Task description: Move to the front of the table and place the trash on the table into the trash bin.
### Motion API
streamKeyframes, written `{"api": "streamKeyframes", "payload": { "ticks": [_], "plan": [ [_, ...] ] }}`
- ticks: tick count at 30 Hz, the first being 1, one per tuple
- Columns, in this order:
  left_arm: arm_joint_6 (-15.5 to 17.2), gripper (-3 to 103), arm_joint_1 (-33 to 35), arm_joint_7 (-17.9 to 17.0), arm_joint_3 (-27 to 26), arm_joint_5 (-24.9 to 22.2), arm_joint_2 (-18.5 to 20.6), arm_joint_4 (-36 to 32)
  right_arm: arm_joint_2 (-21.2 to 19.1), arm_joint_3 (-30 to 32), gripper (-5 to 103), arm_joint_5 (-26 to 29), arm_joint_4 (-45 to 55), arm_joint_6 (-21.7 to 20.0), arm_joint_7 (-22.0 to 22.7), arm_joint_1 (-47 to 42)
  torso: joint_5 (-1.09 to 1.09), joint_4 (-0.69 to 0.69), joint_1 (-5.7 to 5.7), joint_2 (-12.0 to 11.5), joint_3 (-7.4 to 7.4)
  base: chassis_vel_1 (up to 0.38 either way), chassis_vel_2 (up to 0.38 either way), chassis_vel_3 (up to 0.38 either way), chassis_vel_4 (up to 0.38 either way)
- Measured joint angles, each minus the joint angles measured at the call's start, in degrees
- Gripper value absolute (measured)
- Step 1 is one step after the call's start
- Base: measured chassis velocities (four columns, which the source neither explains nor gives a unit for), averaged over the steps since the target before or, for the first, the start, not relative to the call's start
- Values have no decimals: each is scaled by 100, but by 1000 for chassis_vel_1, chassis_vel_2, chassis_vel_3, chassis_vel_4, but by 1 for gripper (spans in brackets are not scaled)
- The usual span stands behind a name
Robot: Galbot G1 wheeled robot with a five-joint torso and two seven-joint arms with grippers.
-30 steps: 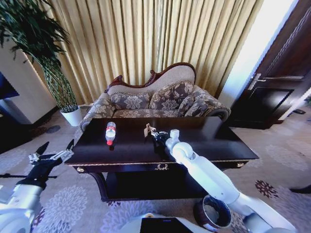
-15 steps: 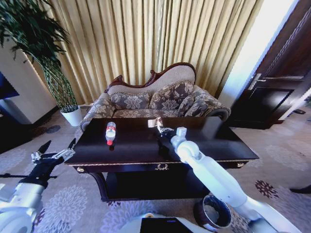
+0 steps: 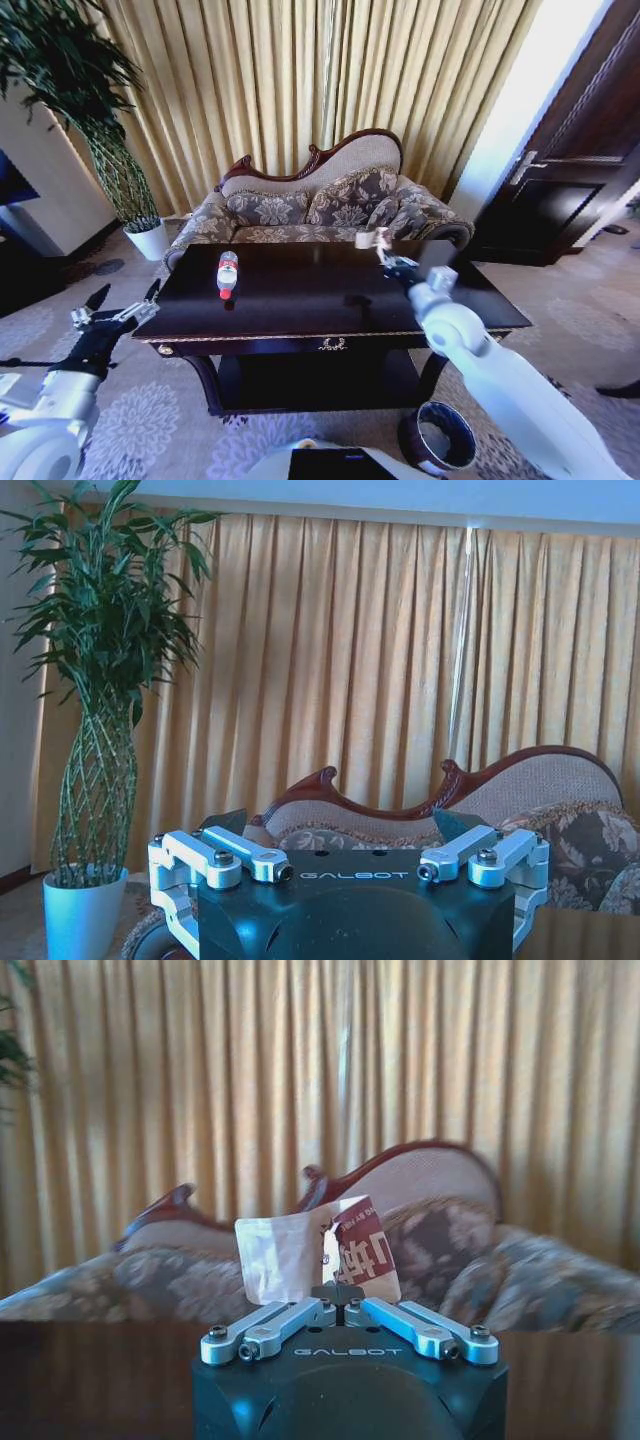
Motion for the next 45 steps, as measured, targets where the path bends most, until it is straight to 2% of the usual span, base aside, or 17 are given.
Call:
{"api": "streamKeyframes", "payload": {
  "ticks": [6, 10, 12, 16, 26, 39, 45],
  "plan": [
    [0, 100, 7, 13, -43, -51, 7, 74, 201, 947, 0, -112, 520, 173, -31, -914, -1, 0, 0, 0, 0, 0, 0, 0, 0],
    [37, 100, -4, 54, -12, -78, 69, 137, 306, 1427, 0, 1, 724, 267, -158, -1432, -1, -1, 0, 0, 0, 0, 0, 0, 0],
    [63, 100, 2, 74, 0, -80, 145, 166, 387, 1851, 0, 130, 993, 307, -278, -2007, -1, -1, 0, 0, 0, 0, 0, 0, 0],
    [73, 100, 6, 84, -1, -113, 230, 222, 541, 2220, 0, 86, 1250, 400, -494, -2648, -2, -1, 0, 0, 0, 0, 0, 0, 0],
    [76, 100, 3, 92, 23, -228, 385, 293, 968, 2427, 0, -486, 1510, 798, -712, -3444, -1, -1, 0, -1, 0, 0, 0, 0, 0],
    [192, 100, 20, 125, 10, -183, 478, 257, 1034, 2337, 0, -667, 1629, 839, -706, -3470, 0, 0, 1, -1, 1, 0, 0, 0, 0],
    [179, 100, 6, 172, -15, 259, 568, 307, 1072, 2254, 0, -715, 1632, 820, -701, -3396, -1, 0, 1, -1, 1, 0, 0, 0, 0]
  ]
}}
